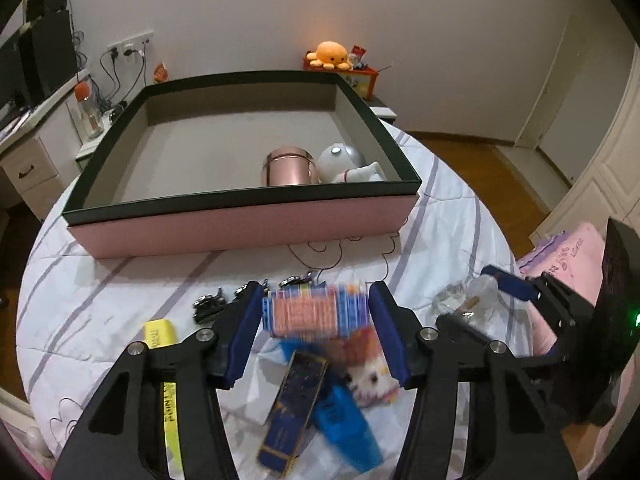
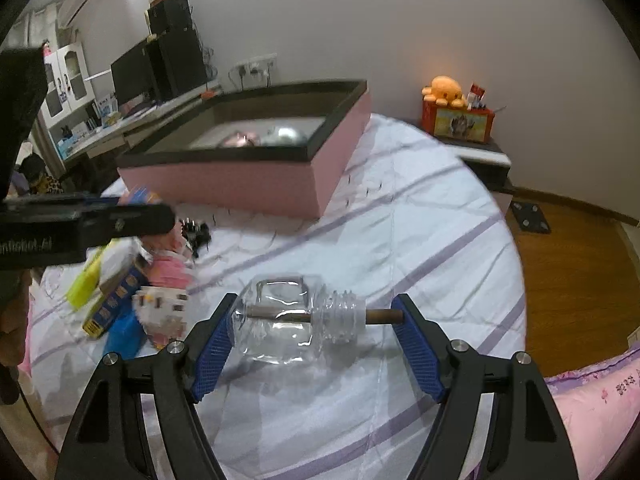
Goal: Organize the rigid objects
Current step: 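Lift the bottle and block figure and carry both over the pink box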
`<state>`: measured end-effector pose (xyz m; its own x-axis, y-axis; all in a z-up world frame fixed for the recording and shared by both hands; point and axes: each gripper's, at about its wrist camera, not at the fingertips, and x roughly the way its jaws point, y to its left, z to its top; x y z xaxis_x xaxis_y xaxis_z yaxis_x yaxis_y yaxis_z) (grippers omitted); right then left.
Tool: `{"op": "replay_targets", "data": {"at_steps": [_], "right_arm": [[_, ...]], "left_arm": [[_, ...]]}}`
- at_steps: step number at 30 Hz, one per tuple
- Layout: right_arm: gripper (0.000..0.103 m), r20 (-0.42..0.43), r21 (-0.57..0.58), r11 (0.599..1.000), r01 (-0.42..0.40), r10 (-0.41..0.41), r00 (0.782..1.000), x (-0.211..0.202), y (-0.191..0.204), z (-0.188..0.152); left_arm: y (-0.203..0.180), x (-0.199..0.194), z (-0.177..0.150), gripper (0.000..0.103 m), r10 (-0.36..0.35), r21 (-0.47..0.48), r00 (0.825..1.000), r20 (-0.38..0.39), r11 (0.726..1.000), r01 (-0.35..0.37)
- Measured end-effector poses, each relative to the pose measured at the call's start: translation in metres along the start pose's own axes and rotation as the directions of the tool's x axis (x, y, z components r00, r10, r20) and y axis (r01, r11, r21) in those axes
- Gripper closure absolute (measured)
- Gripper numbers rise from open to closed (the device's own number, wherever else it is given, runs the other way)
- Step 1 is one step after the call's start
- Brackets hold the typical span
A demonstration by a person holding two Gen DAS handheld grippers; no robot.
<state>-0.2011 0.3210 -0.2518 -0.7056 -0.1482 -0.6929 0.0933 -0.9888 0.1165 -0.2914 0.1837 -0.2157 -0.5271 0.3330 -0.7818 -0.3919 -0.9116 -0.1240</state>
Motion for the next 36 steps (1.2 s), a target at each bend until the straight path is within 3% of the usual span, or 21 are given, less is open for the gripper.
{"op": "replay_targets", "data": {"at_steps": [18, 28, 31, 33, 36], "right_arm": [[0.025, -0.045, -0.014, 1.000, 0.002, -0.002, 0.999, 0.014, 0.012, 0.000], [0.025, -0.012, -0.018, 1.000, -0.001, 0.001, 1.000, 0.001, 0.016, 0.006], [0.026, 0.000, -0.034, 0.999, -0.002, 0.002, 1.000, -0.005, 0.023, 0.012], [0.026, 0.006, -0.045, 0.999, -0.002, 0.002, 1.000, -0.008, 0.027, 0.016], [0.026, 0.020, -0.055, 0.998, -0.002, 0.003, 1.000, -0.012, 0.034, 0.022]], "left_arm": [[0.002, 0.017, -0.020, 0.048, -0.008, 0.025, 0.999, -0.039, 1.000, 0.009], [0.005, -0.006, -0.022, 0.048, -0.052, 0.035, 0.999, 0.014, 0.998, 0.051], [0.009, -0.023, -0.023, 0.048, -0.050, 0.028, 0.997, 0.066, 0.998, 0.048], [0.014, -0.031, -0.024, 0.048, -0.086, 0.021, 0.993, 0.078, 0.996, 0.085], [0.020, -0.038, -0.024, 0.048, -0.057, 0.023, 0.995, 0.087, 0.998, 0.055]]}}
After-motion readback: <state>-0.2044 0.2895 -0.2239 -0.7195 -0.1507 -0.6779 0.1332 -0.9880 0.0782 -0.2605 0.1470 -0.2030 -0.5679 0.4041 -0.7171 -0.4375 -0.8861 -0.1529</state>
